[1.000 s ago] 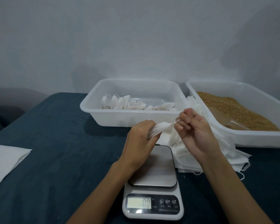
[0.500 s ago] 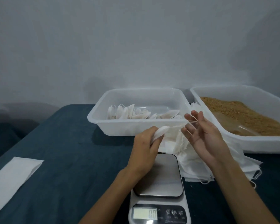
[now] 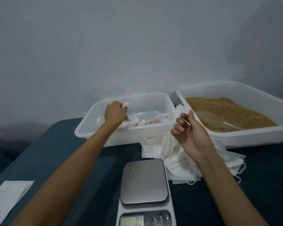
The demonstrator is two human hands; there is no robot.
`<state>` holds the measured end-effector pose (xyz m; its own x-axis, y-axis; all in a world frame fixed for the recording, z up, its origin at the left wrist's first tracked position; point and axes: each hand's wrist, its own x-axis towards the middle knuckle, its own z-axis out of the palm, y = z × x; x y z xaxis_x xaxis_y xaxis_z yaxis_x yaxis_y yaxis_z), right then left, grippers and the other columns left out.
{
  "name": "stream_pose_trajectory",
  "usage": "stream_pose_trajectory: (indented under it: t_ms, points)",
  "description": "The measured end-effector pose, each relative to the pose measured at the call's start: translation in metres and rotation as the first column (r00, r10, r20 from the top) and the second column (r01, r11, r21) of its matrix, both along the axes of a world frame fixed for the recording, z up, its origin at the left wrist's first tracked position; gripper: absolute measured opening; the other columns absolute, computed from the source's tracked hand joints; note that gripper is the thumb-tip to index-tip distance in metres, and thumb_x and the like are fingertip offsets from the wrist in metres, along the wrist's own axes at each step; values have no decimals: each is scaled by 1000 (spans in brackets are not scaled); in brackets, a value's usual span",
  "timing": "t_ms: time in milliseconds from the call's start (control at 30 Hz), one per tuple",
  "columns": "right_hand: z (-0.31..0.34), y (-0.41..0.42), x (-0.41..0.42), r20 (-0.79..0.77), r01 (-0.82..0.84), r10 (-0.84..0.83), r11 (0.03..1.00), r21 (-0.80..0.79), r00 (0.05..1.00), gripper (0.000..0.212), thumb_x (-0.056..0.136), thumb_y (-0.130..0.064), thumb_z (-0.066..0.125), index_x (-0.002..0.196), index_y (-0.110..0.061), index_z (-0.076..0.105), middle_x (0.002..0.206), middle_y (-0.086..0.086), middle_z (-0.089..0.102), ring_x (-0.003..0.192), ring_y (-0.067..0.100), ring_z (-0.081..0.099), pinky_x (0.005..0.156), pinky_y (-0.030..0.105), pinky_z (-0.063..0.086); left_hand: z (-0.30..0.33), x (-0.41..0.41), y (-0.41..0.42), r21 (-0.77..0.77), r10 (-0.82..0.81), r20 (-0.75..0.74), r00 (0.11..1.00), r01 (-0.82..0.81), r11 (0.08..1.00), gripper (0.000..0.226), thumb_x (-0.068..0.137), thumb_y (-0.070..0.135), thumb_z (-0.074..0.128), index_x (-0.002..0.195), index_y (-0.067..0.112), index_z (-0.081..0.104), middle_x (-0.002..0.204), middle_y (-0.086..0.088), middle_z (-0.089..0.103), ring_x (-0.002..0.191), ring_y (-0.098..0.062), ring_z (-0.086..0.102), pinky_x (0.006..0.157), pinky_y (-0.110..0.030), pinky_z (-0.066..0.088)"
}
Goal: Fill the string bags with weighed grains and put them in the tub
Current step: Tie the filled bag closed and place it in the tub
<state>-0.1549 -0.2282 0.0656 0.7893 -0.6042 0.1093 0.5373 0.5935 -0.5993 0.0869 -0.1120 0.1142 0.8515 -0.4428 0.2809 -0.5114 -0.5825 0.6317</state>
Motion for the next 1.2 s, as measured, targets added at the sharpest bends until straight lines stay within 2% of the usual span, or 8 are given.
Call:
stream_pose_trajectory:
  t_ms: [133, 267, 500, 633, 867, 1000, 1133, 1200]
  points:
    - [2, 0, 0, 20, -1, 1, 1000, 24, 1000, 35, 105, -41, 47, 86, -14, 61, 68, -3, 44, 53, 13, 37, 52, 26, 43, -11, -12, 5, 98, -34, 140, 990, 20, 995, 44, 98, 23, 70, 136, 5, 59, 110, -12, 67, 101, -27, 64, 88, -37, 49]
    - [6, 3, -1, 14, -4, 3, 1000, 22, 1000, 36, 105, -41, 45, 86, -15, 60, 66, -3, 45, 53, 13, 36, 53, 25, 42, -27, -76, 22, 6, -301, 441, 845, 333, 943, 13, 96, 18, 72, 86, 16, 65, 72, 8, 54, 65, -6, 47, 64, -30, 44]
    - [8, 9, -1, -21, -6, 6, 1000, 4, 1000, 37, 107, -41, 42, 87, -14, 58, 64, -3, 47, 54, 12, 35, 54, 24, 42, -70, -123, 22, 267, -517, 65, 853, 485, 833, 25, 95, 40, 72, 101, 16, 78, 95, 4, 73, 80, -11, 60, 77, -32, 50]
    - [6, 11, -1, -31, -7, 7, 1000, -11, 999, 37, 106, -41, 43, 87, -14, 59, 66, -3, 49, 55, 12, 37, 54, 24, 45, -76, -120, 12, 153, -483, -41, 875, 483, 862, 25, 96, 18, 73, 73, 12, 65, 81, -4, 68, 68, -11, 55, 74, -33, 50]
    - [7, 10, -1, -36, -6, 5, 1000, -19, 999, 37, 106, -41, 43, 87, -14, 60, 67, -2, 49, 54, 12, 37, 54, 25, 46, -72, -117, 9, -52, -491, -78, 868, 488, 871, 61, 82, 24, 89, 51, 23, 35, 45, 12, 32, 48, -7, 32, 52, -19, 28]
    - [6, 11, -1, -42, -2, 0, 999, -39, 999, 36, 106, -41, 44, 87, -14, 60, 68, -2, 50, 55, 13, 37, 54, 25, 46, -70, -111, 22, -258, -504, -180, 845, 454, 853, 50, 98, 24, 72, 55, 18, 48, 56, 12, 41, 55, -8, 37, 58, -24, 34]
    - [3, 13, 1, -79, 13, -26, 987, -163, 997, 33, 103, -39, 50, 89, -12, 62, 72, 1, 53, 55, 13, 42, 58, 27, 49, -66, -100, 45, -541, -567, -288, 772, 357, 762, 35, 102, 23, 65, 93, -11, 63, 85, -15, 61, 82, -24, 57, 76, -39, 48]
    - [2, 17, 2, -130, 27, -67, 956, -291, 989, 32, 103, -36, 52, 89, -11, 66, 76, 3, 57, 56, 13, 47, 60, 28, 50, -64, -98, 56, -670, -639, -352, 684, 293, 682, 24, 96, 24, 67, 109, 5, 76, 110, -12, 76, 100, -22, 71, 86, -32, 58]
